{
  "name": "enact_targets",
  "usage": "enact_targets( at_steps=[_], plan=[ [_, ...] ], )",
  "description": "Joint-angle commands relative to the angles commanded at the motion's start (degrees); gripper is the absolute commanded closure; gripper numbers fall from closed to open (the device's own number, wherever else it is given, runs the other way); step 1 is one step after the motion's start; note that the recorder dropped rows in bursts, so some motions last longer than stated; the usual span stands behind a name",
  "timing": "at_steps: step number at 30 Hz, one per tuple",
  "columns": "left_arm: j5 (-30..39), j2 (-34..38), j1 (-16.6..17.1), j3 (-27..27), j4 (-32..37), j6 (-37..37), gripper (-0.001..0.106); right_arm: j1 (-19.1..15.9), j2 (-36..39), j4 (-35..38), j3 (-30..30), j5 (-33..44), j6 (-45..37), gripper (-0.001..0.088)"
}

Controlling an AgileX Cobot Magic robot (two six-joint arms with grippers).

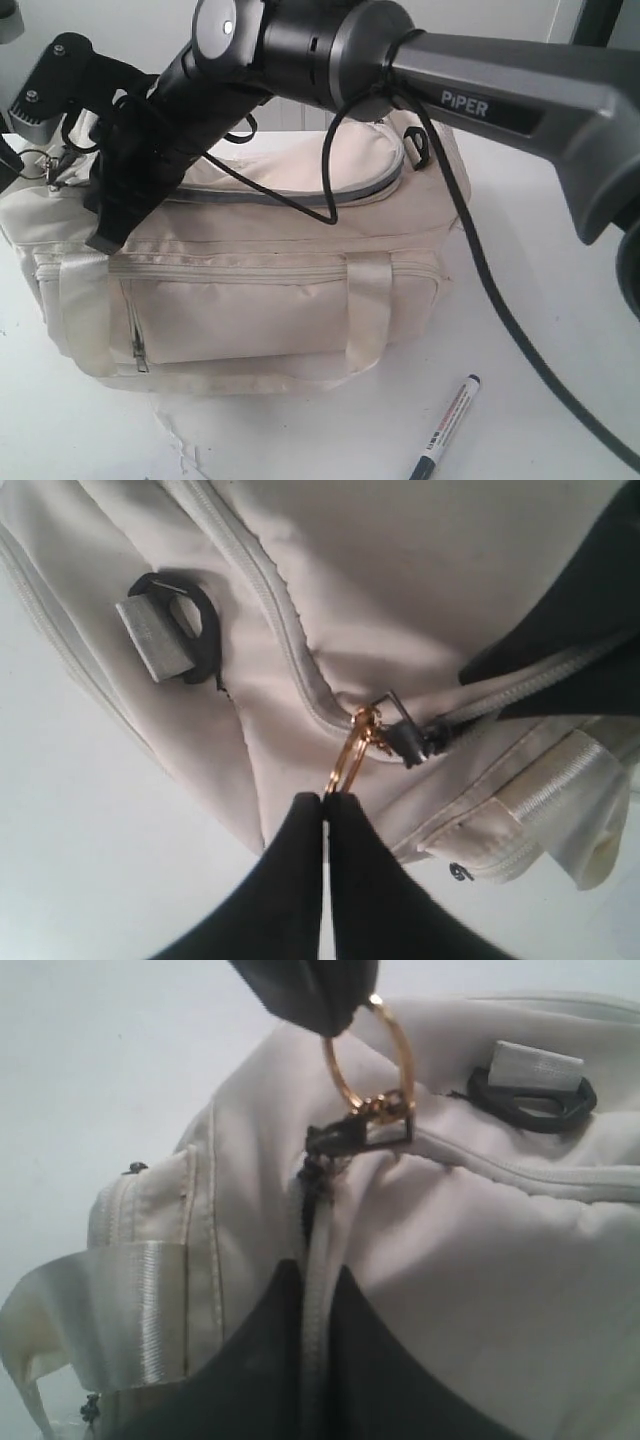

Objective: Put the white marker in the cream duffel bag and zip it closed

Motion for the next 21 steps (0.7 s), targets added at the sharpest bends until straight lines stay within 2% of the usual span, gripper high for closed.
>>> enact_targets(
  at_steps=[6, 8, 11, 18, 21],
  plan=[
    [-1.0, 1.4, 0.0, 0.0, 5.1, 0.7, 0.105, 0.0, 0.0, -2.2, 0.0, 0.3, 0.0, 0.0868],
    [-3.4, 1.4, 0.0, 0.0, 6.4, 0.4, 0.105, 0.0, 0.0, -2.6, 0.0, 0.3, 0.0, 0.0868],
    [-5.3, 1.4, 0.0, 0.0, 14.7, -3.8, 0.105, 0.0, 0.0, -2.6, 0.0, 0.3, 0.0, 0.0868],
    [-6.1, 1.4, 0.0, 0.0, 17.1, -4.0, 0.105, 0.0, 0.0, -3.1, 0.0, 1.3, -0.5, 0.0868],
    [-6.0, 1.4, 1.1, 0.0, 17.5, -4.0, 0.105, 0.0, -0.2, -5.1, 0.0, 3.1, -0.5, 0.0868]
  ],
)
